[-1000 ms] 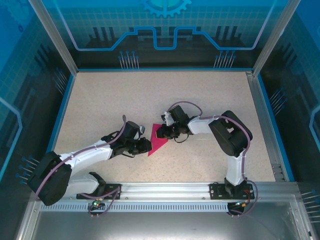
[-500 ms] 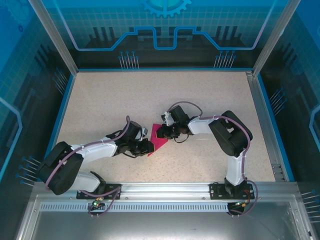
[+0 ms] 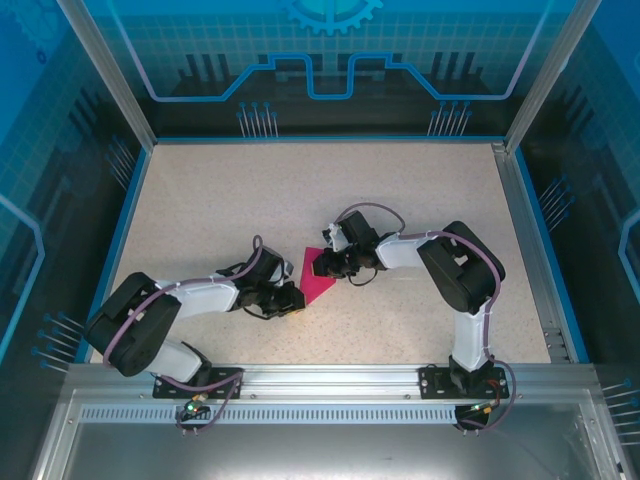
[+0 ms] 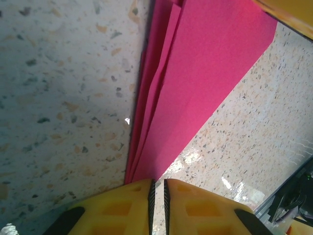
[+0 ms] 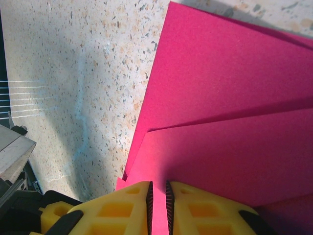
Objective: Fold a paper plane with a square sheet of paper (pick it up from the middle)
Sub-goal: Fourth fold the wing at the center of the table.
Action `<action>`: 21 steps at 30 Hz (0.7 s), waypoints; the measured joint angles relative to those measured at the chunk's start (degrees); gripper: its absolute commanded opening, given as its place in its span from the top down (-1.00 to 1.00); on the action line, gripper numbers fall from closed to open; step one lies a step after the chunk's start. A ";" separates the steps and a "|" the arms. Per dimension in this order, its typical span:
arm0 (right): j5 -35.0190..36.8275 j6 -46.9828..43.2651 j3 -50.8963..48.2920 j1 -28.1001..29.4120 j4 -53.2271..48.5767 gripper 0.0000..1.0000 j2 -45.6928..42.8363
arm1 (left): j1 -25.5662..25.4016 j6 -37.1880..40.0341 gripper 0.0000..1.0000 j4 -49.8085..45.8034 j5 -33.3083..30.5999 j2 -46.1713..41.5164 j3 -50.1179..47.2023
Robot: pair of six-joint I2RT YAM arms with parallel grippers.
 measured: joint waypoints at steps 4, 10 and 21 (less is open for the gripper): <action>0.09 0.00 0.00 0.00 0.00 0.64 0.00 | 0.09 0.22 0.66 0.61 0.00 -0.04 -0.42; 0.22 -0.02 0.00 0.00 -0.09 0.64 0.00 | 0.15 0.17 0.66 0.17 -0.96 -1.60 -1.11; 0.31 -0.02 0.00 0.00 -0.13 0.64 -0.02 | 0.33 0.42 0.60 -2.75 -2.40 -8.24 -1.25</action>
